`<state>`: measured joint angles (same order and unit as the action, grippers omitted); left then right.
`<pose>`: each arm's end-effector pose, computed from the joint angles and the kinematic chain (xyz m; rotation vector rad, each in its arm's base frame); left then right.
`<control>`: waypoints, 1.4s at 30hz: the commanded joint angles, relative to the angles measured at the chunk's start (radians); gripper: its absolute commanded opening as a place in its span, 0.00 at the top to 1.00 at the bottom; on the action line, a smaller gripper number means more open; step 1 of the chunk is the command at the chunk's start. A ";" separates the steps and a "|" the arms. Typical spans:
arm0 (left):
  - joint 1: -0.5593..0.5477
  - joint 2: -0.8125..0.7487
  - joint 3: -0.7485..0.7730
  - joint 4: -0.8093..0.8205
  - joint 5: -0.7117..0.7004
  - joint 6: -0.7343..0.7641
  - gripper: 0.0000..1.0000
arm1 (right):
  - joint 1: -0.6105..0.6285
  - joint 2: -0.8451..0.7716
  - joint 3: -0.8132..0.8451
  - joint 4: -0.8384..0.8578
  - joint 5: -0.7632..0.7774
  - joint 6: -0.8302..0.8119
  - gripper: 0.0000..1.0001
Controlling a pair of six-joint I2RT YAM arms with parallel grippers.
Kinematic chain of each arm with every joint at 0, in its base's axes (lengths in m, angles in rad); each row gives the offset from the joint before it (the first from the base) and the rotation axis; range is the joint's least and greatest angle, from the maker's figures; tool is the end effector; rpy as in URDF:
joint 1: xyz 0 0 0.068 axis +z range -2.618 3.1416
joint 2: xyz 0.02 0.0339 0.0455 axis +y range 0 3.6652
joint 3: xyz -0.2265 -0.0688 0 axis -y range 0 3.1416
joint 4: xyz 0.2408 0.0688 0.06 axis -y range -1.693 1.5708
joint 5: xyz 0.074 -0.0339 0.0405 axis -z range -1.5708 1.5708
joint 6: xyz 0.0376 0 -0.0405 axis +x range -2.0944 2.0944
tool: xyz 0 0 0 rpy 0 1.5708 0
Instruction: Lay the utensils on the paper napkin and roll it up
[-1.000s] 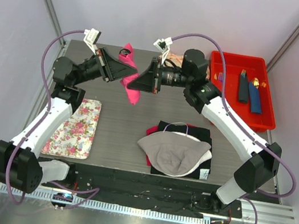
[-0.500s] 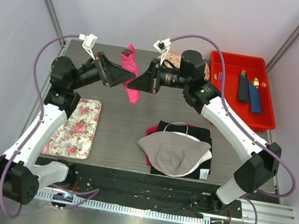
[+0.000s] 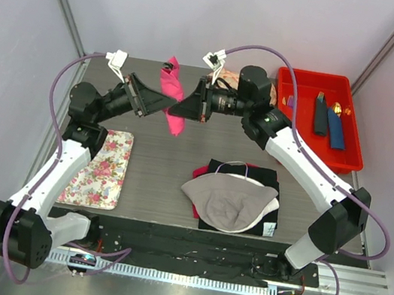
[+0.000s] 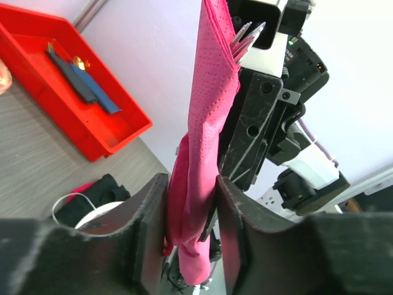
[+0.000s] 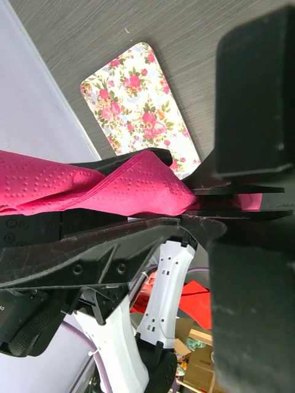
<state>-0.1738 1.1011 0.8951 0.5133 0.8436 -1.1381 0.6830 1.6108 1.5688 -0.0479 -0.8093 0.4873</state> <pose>0.2511 -0.0726 0.3549 0.1067 1.5690 -1.5941 0.2711 0.2557 0.3807 -0.8537 1.6768 1.5101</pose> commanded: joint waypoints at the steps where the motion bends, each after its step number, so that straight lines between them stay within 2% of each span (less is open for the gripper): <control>1: 0.002 0.012 -0.001 0.105 0.015 -0.072 0.65 | 0.001 -0.034 0.036 0.091 0.005 0.010 0.99; 6: 0.003 0.023 -0.001 0.131 0.006 -0.110 0.96 | 0.003 -0.037 0.022 0.131 -0.019 0.022 0.99; 7: 0.003 0.026 -0.001 0.137 0.006 -0.114 1.00 | 0.001 -0.038 0.016 0.137 -0.022 0.023 0.99; 9: 0.003 0.028 -0.001 0.146 0.008 -0.112 1.00 | 0.003 -0.040 0.010 0.138 -0.030 0.017 0.99; 12: 0.005 0.028 0.001 0.175 0.015 -0.106 1.00 | 0.000 -0.052 -0.012 0.114 -0.053 0.004 0.86; 15: 0.005 0.034 0.001 0.228 0.028 -0.107 1.00 | -0.007 -0.072 -0.044 0.099 -0.071 -0.003 0.63; 16: 0.004 0.034 0.001 0.238 0.028 -0.117 1.00 | -0.011 -0.075 -0.052 0.095 -0.083 -0.004 0.47; 17: 0.003 0.037 0.001 0.273 0.031 -0.123 1.00 | -0.010 -0.078 -0.065 0.094 -0.088 -0.003 0.42; 19: 0.003 0.048 0.007 0.300 0.032 -0.138 1.00 | -0.013 -0.083 -0.075 0.092 -0.099 -0.010 0.32; 22: 0.002 0.060 0.016 0.335 0.035 -0.157 1.00 | -0.011 -0.080 -0.087 0.089 -0.110 -0.016 0.28; 25: 0.000 0.060 0.019 0.346 0.037 -0.161 1.00 | -0.011 -0.068 -0.085 0.094 -0.113 -0.015 0.32; 27: -0.004 0.056 0.018 0.347 0.041 -0.158 1.00 | -0.011 -0.065 -0.087 0.118 -0.111 -0.004 0.42; 28: -0.004 0.055 0.018 0.346 0.041 -0.155 1.00 | -0.010 -0.063 -0.090 0.125 -0.108 0.005 0.58; 29: -0.004 0.055 0.018 0.343 0.041 -0.152 1.00 | -0.010 -0.061 -0.092 0.126 -0.105 0.005 0.68; 30: -0.004 0.052 0.018 0.335 0.041 -0.129 1.00 | -0.010 -0.061 -0.092 0.120 -0.084 0.004 0.87; 32: -0.004 0.042 0.019 0.274 0.025 -0.097 1.00 | -0.005 -0.065 -0.086 0.077 -0.038 -0.039 0.99; 36: -0.004 0.016 0.039 0.084 -0.024 0.023 1.00 | 0.024 -0.071 -0.052 -0.133 0.128 -0.153 0.99; 38: -0.007 0.005 0.047 -0.026 -0.063 0.098 1.00 | 0.041 -0.077 -0.053 -0.158 0.211 -0.177 0.99; 42: -0.006 0.000 0.051 -0.090 -0.068 0.141 1.00 | 0.066 -0.084 -0.047 -0.194 0.288 -0.240 0.99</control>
<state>-0.1757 1.1419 0.8944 0.5152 0.8246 -1.0904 0.7197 1.5696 1.4834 -0.1593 -0.6720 0.3599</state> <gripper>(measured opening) 0.035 0.142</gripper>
